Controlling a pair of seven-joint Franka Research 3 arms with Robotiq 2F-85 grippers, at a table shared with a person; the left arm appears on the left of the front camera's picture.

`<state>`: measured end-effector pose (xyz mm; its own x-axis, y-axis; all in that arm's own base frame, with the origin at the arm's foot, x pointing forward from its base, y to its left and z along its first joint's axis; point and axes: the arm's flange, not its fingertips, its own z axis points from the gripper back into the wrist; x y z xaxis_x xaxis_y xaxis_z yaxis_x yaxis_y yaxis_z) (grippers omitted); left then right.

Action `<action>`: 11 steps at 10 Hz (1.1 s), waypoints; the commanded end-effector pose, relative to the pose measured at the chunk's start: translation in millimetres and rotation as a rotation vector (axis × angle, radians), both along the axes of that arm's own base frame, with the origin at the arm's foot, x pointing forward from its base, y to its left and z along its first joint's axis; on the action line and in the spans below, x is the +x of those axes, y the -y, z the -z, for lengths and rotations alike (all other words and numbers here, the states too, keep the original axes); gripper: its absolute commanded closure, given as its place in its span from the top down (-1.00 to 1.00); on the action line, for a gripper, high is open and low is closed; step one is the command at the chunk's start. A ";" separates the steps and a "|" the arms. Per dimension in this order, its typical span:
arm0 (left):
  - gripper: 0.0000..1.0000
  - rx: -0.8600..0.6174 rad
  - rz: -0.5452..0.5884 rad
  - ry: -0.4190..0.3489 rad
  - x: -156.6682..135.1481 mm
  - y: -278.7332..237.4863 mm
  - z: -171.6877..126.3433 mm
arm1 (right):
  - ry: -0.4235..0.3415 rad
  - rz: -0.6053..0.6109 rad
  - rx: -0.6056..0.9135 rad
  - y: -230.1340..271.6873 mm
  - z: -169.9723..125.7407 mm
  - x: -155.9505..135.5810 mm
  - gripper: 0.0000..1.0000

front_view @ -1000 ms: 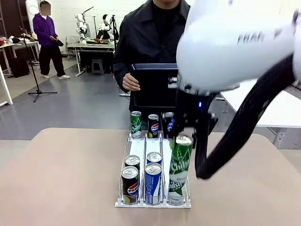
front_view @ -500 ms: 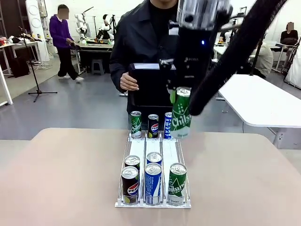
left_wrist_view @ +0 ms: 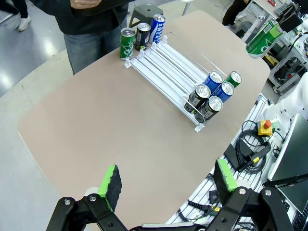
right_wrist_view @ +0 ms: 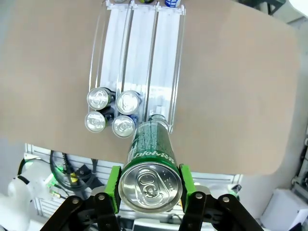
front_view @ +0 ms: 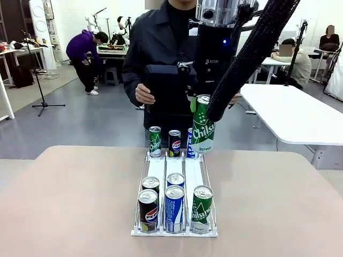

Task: Retrieve and hand over the desired beverage to the person.
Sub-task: Pick up a can of the same type that the person held from the Automatic Can Dispenser, then place the picked can on the Handle tray extended by the person.

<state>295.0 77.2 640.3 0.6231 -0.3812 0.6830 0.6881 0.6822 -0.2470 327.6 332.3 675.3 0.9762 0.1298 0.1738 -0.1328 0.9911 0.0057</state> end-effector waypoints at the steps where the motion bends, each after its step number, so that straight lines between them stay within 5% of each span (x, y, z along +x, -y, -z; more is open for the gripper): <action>1: 1.00 -0.009 0.023 0.015 -0.1 -2.1 0.0 | 0.010 -0.001 0.001 1.6 -3.5 -3.4 -1.00; 11: 1.00 -0.009 0.023 0.015 -0.1 -2.1 0.0 | 0.010 -0.001 0.001 1.6 -3.5 -3.4 -1.00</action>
